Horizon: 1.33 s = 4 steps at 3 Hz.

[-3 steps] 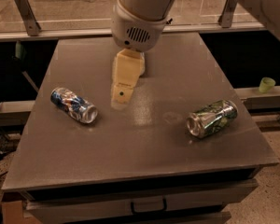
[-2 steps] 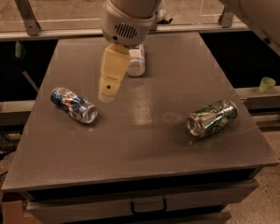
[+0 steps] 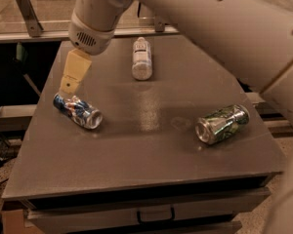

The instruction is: Place redbull can upright

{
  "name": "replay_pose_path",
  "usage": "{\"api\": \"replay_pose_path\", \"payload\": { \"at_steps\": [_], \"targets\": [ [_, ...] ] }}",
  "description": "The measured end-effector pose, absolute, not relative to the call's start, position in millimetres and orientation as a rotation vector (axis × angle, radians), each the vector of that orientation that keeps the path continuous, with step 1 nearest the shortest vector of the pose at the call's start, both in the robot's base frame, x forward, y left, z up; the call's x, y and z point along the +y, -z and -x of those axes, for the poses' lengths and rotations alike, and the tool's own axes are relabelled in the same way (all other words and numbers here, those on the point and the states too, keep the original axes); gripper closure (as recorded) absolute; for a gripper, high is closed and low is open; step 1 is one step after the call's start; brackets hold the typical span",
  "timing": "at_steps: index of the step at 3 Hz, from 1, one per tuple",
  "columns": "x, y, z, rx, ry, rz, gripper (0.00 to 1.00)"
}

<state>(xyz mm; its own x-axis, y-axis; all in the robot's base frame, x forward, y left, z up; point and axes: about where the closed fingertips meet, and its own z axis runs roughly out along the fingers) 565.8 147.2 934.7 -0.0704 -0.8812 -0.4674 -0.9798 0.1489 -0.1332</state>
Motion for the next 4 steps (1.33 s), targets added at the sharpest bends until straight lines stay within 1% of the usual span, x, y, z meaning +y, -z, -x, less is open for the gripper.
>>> {"api": "replay_pose_path", "payload": {
  "at_steps": [1, 3, 4],
  "targets": [
    [179, -907, -580, 2.085, -0.327, 1.695, 0.0],
    [203, -859, -572, 2.323, -0.322, 1.553, 0.0],
    [201, -844, -568, 2.396, -0.283, 1.477, 0.16]
  ]
}}
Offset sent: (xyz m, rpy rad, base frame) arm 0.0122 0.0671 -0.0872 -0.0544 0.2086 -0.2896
